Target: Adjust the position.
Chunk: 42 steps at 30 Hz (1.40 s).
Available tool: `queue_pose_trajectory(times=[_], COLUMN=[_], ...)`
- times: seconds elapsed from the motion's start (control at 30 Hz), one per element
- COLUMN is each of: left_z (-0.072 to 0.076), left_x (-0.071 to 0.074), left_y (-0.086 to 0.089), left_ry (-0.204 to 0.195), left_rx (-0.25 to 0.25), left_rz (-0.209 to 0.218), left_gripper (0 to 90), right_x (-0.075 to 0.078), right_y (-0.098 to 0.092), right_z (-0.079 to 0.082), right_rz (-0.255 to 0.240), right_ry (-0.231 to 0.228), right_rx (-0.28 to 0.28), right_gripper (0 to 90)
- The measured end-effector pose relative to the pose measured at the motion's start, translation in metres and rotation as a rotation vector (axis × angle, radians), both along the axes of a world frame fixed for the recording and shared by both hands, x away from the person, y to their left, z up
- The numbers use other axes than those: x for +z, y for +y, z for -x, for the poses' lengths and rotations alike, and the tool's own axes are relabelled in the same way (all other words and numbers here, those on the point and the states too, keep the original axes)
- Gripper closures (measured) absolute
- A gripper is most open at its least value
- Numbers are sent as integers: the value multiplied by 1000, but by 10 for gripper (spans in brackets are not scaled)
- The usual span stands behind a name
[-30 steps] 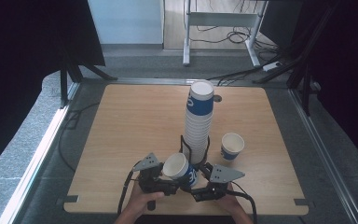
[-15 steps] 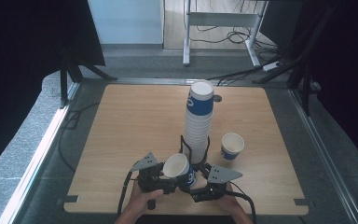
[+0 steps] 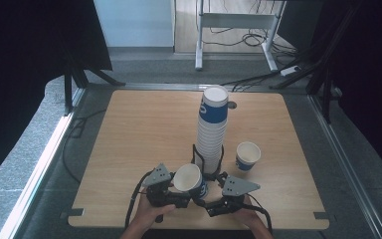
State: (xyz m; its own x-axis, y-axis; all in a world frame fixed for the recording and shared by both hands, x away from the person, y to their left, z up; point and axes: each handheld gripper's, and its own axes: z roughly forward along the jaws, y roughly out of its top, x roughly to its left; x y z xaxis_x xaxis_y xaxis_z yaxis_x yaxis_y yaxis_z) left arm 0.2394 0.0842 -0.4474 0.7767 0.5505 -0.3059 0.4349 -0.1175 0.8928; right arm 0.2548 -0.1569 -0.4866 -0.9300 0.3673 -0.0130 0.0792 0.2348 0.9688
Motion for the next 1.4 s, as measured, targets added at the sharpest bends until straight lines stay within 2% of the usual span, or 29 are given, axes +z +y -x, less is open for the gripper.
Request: queue_pose_trajectory(times=[0.03, 0.17, 0.57, 0.8, 0.9, 0.93, 0.97, 1.0, 1.03, 1.07, 1.1, 1.2, 1.3, 1.4], left_z=[0, 2, 6, 6, 6, 6, 6, 6, 6, 7, 7, 8, 9, 10], left_x=[0, 3, 9, 8, 7, 6, 6, 5, 5, 4, 4, 3, 1, 0], left_y=[0, 0, 0, -3, -4, -6, -6, -8, -8, -10, -10, -14, -18, -21], left_ry=[0, -23, -74, -98, -100, -108, -108, -115, -115, -118, -118, -126, -130, -129], left_rx=[0, 18, 39, 67, 68, 70, 70, 70, 70, 66, 66, 52, 37, 21], left_rz=[0, -52, -119, -208, -229, -263, -263, -294, -294, -321, -321, -366, -392, -399], left_gripper=[209, 209, 208, 207, 207, 207, 206, 207, 206, 206, 206, 205, 205, 204], right_x=[0, 2, 9, 11, 10, 8, 7, 6, 5, 4, 4, 2, -1, -4], right_y=[0, -3, -11, -9, -7, -4, -2, -1, 0, 1, 1, 6, 10, 14], right_z=[0, 0, 0, 2, 3, 3, 4, 4, 4, 4, 4, 5, 5, 6], right_rz=[5, 11, 14, 56, 74, 95, 103, 111, 116, 120, 120, 134, 143, 158], right_ry=[-2, -10, -28, -44, -49, -50, -48, -51, -51, -48, -48, -38, -30, -23], right_rx=[-2, -8, -17, -14, -15, -17, -16, -15, -15, -12, -12, -11, -8, 0], right_gripper=[193, 185, 183, 181, 181, 181, 180, 180, 180, 179, 179, 173, 168, 166])
